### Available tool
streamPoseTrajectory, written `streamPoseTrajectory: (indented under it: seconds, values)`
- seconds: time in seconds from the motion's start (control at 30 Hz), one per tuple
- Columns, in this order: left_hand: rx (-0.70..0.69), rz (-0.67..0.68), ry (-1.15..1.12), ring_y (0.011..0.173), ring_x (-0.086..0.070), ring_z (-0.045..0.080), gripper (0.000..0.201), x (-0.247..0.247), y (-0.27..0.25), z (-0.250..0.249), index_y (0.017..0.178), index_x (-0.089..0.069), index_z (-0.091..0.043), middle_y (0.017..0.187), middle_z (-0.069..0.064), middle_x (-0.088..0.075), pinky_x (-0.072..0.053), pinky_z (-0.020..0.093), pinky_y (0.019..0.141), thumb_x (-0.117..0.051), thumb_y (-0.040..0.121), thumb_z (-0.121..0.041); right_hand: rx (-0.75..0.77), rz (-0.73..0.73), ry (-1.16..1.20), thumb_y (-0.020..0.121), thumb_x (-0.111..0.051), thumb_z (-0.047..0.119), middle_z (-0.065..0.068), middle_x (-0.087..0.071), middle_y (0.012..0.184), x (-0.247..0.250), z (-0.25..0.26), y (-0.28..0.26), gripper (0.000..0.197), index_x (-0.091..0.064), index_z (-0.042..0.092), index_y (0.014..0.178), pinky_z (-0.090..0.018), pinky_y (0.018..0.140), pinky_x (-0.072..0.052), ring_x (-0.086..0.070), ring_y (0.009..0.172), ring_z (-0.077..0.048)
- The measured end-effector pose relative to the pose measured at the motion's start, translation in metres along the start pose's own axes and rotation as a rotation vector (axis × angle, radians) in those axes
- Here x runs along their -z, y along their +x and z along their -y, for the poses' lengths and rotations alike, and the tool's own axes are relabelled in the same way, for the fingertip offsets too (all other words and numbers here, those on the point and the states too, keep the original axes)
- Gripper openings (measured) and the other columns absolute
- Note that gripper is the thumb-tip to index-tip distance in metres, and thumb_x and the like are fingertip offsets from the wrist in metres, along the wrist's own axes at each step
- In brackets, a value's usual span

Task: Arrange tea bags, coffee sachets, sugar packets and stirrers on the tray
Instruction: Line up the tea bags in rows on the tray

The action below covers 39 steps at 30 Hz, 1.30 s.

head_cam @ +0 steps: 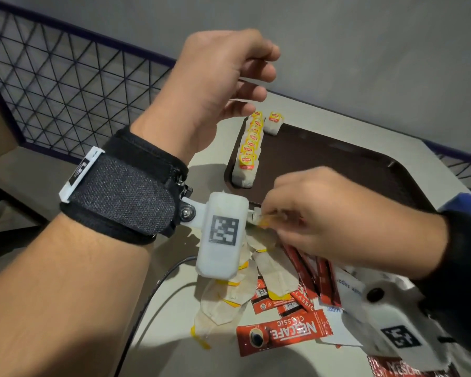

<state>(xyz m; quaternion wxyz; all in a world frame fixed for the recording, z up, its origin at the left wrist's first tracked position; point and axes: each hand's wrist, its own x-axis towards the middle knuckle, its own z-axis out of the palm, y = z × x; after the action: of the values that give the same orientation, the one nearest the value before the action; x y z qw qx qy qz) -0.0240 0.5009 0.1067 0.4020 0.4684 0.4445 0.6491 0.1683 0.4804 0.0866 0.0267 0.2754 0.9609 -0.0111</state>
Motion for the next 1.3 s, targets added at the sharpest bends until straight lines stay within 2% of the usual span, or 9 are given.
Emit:
streamPoseTrajectory:
  seconds: [0.1,0.27,0.4,0.5,0.57,0.67,0.83,1.1,1.3]
  values:
    - [0.037,0.089,0.003,0.065,-0.062,0.017,0.013,-0.001,-0.001,-0.001,0.096,-0.074,-0.013,0.079,0.0,-0.072,-0.048,0.024,0.056,-0.065,0.094,-0.023,-0.065,-0.2,0.182,0.088,-0.064,0.036,0.011,-0.066,0.078,0.019,-0.015,-0.006,0.014,-0.074,0.026,0.089,-0.025,0.065,-0.048,-0.062,0.072,-0.005]
    - [0.15,0.445,0.117,0.089,-0.065,0.018,0.035,-0.006,-0.004,0.005,0.112,-0.073,-0.015,0.1,0.004,-0.076,-0.053,0.023,0.069,-0.063,0.09,-0.041,-0.097,-0.471,0.625,0.086,-0.076,0.022,0.004,-0.075,0.076,0.037,-0.037,-0.015,0.01,-0.078,0.018,0.095,-0.025,0.063,-0.051,-0.063,0.064,-0.008]
    - [0.125,0.552,0.098,0.071,-0.054,0.01,0.023,-0.013,-0.006,0.015,0.103,-0.077,-0.012,0.085,0.005,-0.066,-0.044,0.015,0.057,-0.074,0.086,-0.027,-0.074,-0.654,0.846,0.085,-0.075,0.011,0.002,-0.075,0.077,0.034,-0.045,-0.016,0.019,-0.074,0.009,0.103,-0.015,0.063,-0.048,-0.065,0.066,-0.003]
    - [0.086,0.54,0.163,0.082,-0.058,0.017,0.021,-0.015,-0.005,0.02,0.102,-0.079,-0.015,0.096,0.018,-0.073,-0.041,0.027,0.07,-0.079,0.083,-0.025,-0.086,-0.714,0.935,0.087,-0.075,0.002,-0.011,-0.072,0.081,0.027,-0.052,-0.013,0.027,-0.071,0.009,0.112,-0.02,0.061,-0.049,-0.065,0.068,-0.013]
    - [0.074,0.498,0.142,0.076,-0.064,0.011,0.018,-0.017,-0.005,0.018,0.099,-0.08,-0.014,0.088,0.011,-0.076,-0.044,0.024,0.066,-0.08,0.083,-0.023,-0.09,-0.733,0.997,0.087,-0.075,0.0,-0.018,-0.068,0.082,0.026,-0.055,-0.01,0.03,-0.07,0.011,0.114,-0.026,0.059,-0.051,-0.063,0.068,-0.019]
    - [0.092,0.412,0.092,0.068,-0.06,0.013,0.017,-0.02,-0.005,0.018,0.09,-0.081,-0.014,0.078,0.002,-0.072,-0.043,0.017,0.056,-0.075,0.078,-0.025,-0.099,-0.709,1.019,0.087,-0.076,0.003,-0.02,-0.067,0.083,0.029,-0.06,-0.006,0.031,-0.07,0.016,0.114,-0.031,0.058,-0.052,-0.062,0.068,-0.024]
    - [0.117,0.317,0.064,0.083,-0.05,0.028,0.026,-0.024,-0.004,0.023,0.091,-0.082,-0.01,0.092,0.019,-0.07,-0.043,0.021,0.06,-0.079,0.072,-0.028,-0.106,-0.692,1.095,0.084,-0.077,0.005,-0.015,-0.067,0.078,0.025,-0.068,-0.009,0.028,-0.071,0.014,0.11,-0.028,0.057,-0.05,-0.062,0.066,-0.023]
    - [0.082,0.275,0.03,0.061,-0.063,0.003,0.016,-0.037,-0.009,0.026,0.092,-0.08,-0.006,0.069,-0.005,-0.073,-0.047,0.012,0.052,-0.072,0.084,-0.016,-0.231,-0.749,1.157,0.085,-0.079,0.015,-0.01,-0.074,0.075,0.008,-0.073,-0.014,0.003,-0.079,0.013,0.087,-0.034,0.054,-0.051,-0.064,0.061,-0.021]
    - [0.078,0.289,0.042,0.064,-0.07,0.007,0.012,-0.041,-0.013,0.024,0.093,-0.079,-0.003,0.074,-0.001,-0.076,-0.052,0.014,0.054,-0.07,0.088,-0.008,-0.232,-0.788,1.225,0.084,-0.077,0.007,-0.011,-0.072,0.071,0.011,-0.076,-0.016,0.005,-0.078,0.006,0.09,-0.03,0.055,-0.055,-0.063,0.06,-0.019]
